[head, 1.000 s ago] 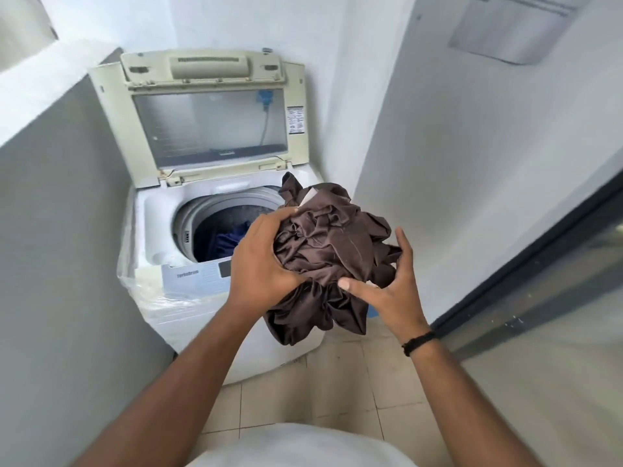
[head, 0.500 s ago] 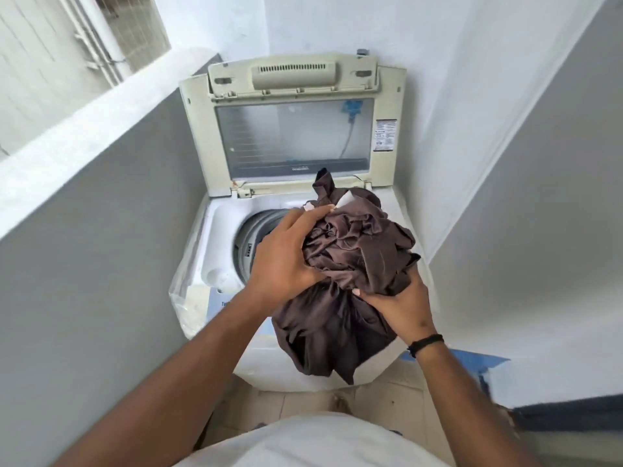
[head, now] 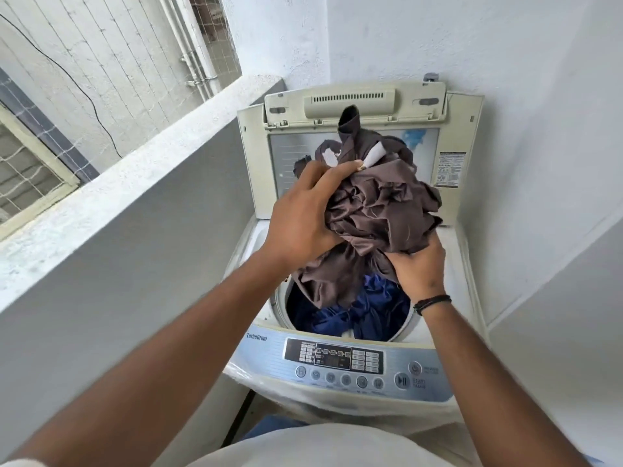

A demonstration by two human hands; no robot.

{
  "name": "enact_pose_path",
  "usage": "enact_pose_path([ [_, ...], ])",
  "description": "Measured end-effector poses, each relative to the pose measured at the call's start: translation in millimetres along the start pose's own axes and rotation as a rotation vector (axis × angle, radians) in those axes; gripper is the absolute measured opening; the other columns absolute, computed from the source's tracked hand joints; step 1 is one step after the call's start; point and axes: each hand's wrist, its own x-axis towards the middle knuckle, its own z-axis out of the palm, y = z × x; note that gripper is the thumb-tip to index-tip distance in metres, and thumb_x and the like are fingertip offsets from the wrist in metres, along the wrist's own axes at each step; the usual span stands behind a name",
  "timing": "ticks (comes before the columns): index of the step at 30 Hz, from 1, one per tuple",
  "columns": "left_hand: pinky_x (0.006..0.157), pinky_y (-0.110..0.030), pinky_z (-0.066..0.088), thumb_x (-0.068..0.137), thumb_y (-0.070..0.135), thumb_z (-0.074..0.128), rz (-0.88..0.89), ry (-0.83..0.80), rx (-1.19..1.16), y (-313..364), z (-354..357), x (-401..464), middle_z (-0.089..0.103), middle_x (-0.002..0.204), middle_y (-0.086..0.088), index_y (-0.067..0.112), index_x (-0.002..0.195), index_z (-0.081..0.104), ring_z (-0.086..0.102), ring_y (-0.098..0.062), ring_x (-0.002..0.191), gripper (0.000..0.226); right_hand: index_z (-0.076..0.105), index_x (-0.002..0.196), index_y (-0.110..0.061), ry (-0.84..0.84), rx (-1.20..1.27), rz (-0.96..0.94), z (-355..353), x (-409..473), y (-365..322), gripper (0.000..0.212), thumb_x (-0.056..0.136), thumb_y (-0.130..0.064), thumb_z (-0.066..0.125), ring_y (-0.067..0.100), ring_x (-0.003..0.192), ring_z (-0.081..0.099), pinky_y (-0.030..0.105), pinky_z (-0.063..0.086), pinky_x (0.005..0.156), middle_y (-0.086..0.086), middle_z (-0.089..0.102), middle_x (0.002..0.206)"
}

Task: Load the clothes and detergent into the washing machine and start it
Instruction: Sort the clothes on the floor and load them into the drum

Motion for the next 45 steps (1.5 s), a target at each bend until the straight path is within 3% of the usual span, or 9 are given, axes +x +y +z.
enact_pose_path([
  [5,0.077,-0.038,0.056,0.063,0.057,0.083,-0.135,-0.205,-0.035,-44,34,-10,0.044,0.126,0.005,0.038,0.148,0.035,0.060,-0.022,0.104,0.100,0.058,0.103,-0.032,-0.181,-0.163,0.088,6,2,28,0.056,0.061,-0.028,0.094,0.012,0.091,0.068,0.035,0.057,0.085,-0.014,0.069,0.091],
  [13,0.086,-0.037,0.053,0.061,0.053,0.084,-0.279,-0.547,-0.083,-100,109,-46,0.039,0.131,-0.003,0.032,0.151,0.029,0.061,-0.028,0.108,0.109,0.064,0.108,-0.028,-0.590,-0.384,0.320,2,-7,88,0.051,0.066,-0.021,0.091,0.011,0.101,0.067,0.030,0.052,0.092,-0.011,0.072,0.103],
  [22,0.084,-0.041,0.057,0.072,0.031,0.077,-0.463,-0.888,-0.002,-138,177,-91,0.011,0.158,-0.014,0.039,0.155,0.017,0.060,-0.036,0.114,0.103,0.054,0.108,-0.018,-0.601,-0.761,0.343,15,-5,124,0.016,0.093,-0.017,0.060,0.023,0.083,0.063,0.040,0.055,0.079,0.002,0.066,0.090],
  [28,0.111,-0.049,0.040,0.083,0.046,0.070,-0.482,-1.109,0.076,-159,198,-124,-0.002,0.166,-0.014,0.043,0.157,0.011,0.032,-0.041,0.143,0.094,0.046,0.142,-0.026,-0.396,-0.800,0.274,44,10,140,0.048,0.096,-0.013,0.055,0.029,0.102,0.062,0.038,0.054,0.088,0.008,0.062,0.112],
  [32,0.121,-0.059,0.013,0.088,0.055,0.063,-0.396,-1.114,0.130,-160,201,-124,-0.009,0.168,-0.007,0.052,0.154,0.002,0.001,-0.041,0.153,0.090,0.029,0.154,-0.034,-0.406,-0.777,0.203,65,23,133,0.077,0.090,-0.019,0.069,0.031,0.142,0.033,0.039,0.035,0.115,0.014,0.023,0.157],
  [36,0.121,-0.062,0.008,0.096,0.051,0.054,-0.272,-1.176,0.124,-155,212,-111,-0.006,0.169,-0.001,0.047,0.157,0.008,-0.003,-0.036,0.154,0.077,0.020,0.153,-0.043,-0.794,-1.023,0.028,86,22,135,0.093,0.078,-0.048,0.076,0.036,0.152,0.002,0.057,0.028,0.117,0.006,-0.009,0.166],
  [40,0.119,-0.064,0.006,0.094,0.022,0.048,-0.170,-1.343,0.088,-141,229,-111,0.020,0.167,0.005,0.040,0.157,0.017,0.010,-0.032,0.154,0.073,0.009,0.153,-0.049,-1.213,-1.151,0.341,89,-2,169,0.103,0.075,-0.051,0.077,0.037,0.152,-0.008,0.065,0.022,0.115,-0.001,-0.026,0.163],
  [43,0.117,-0.061,0.016,0.090,0.015,0.047,-0.219,-1.434,0.043,-133,233,-119,0.051,0.148,-0.002,0.038,0.144,0.045,0.038,-0.031,0.141,0.058,0.017,0.153,-0.046,-1.394,-1.207,0.530,82,-16,191,0.099,0.074,-0.054,0.075,0.040,0.150,0.015,0.051,0.029,0.118,0.009,-0.006,0.166],
  [45,0.111,-0.056,0.028,0.092,0.019,0.045,-0.282,-1.455,0.036,-129,236,-125,0.061,0.133,-0.008,0.028,0.127,0.059,0.051,-0.031,0.128,0.038,0.042,0.147,-0.033,-1.484,-1.155,0.518,82,-19,191,0.078,0.077,-0.054,0.072,0.032,0.135,0.044,0.039,0.041,0.110,0.010,0.038,0.155],
])
